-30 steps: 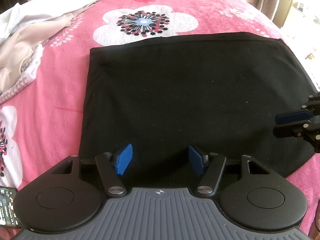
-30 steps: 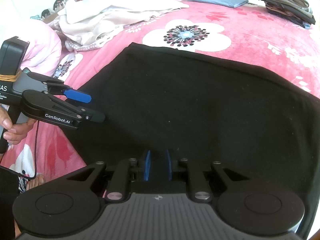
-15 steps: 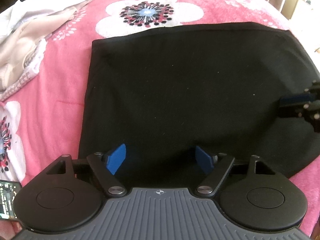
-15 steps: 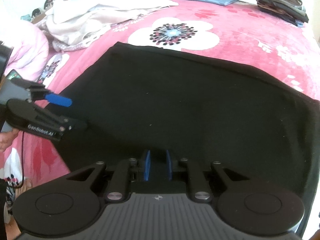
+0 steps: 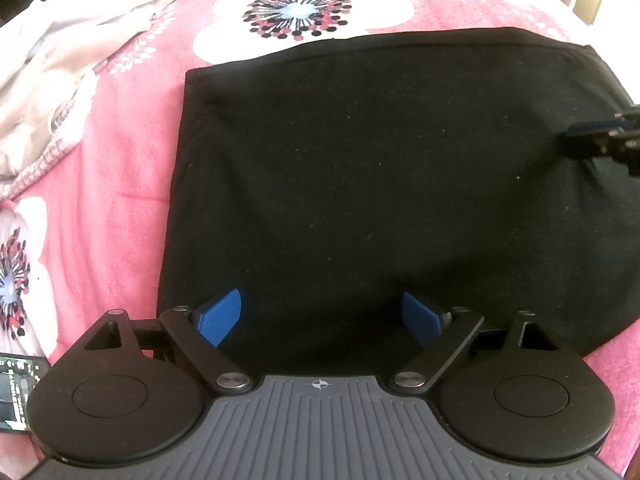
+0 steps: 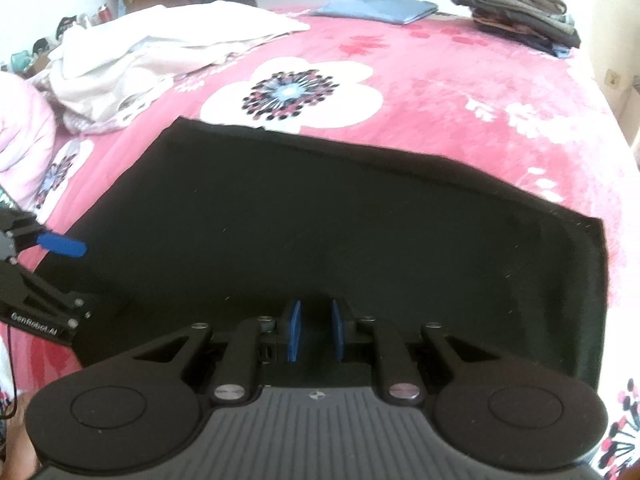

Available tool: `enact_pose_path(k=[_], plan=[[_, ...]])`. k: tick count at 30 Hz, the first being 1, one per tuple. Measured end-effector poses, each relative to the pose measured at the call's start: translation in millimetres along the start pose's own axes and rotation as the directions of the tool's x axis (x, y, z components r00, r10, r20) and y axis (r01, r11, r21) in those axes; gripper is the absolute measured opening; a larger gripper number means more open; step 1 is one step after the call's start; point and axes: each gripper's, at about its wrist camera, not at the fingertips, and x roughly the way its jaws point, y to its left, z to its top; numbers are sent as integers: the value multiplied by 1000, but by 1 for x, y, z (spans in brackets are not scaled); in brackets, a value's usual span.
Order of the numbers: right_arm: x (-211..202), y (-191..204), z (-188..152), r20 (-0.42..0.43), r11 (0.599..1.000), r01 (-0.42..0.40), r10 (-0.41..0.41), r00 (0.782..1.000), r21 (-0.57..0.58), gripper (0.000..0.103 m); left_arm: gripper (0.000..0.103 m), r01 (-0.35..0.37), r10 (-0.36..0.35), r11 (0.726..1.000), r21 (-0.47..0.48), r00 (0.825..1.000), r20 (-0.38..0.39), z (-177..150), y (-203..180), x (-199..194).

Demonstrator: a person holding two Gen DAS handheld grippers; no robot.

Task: Fold clothes
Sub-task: 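Open the right gripper and release the T-shirt edge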

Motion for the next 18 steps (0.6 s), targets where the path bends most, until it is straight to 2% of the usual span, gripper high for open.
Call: enact_pose_path(k=[5,9,13,18], plan=[[-3,-9,4,21,998,22,-23,1000,52,18,90,1,-1,1000,2,1000,7,-1,1,-3],[-8,-7,11,51,995,-15,10,999,100,18,90,26,-25,1000,-17,998,57,-8,10,-14],[-7,10,21,61,996,-56,51,997,75,18,90,51,-47,999,-20,988,144,-32,30,-34],[0,38,30,33,990,-127,126,992,53,19,90,57,-50,998,-38,986,161,-70,58,-48]])
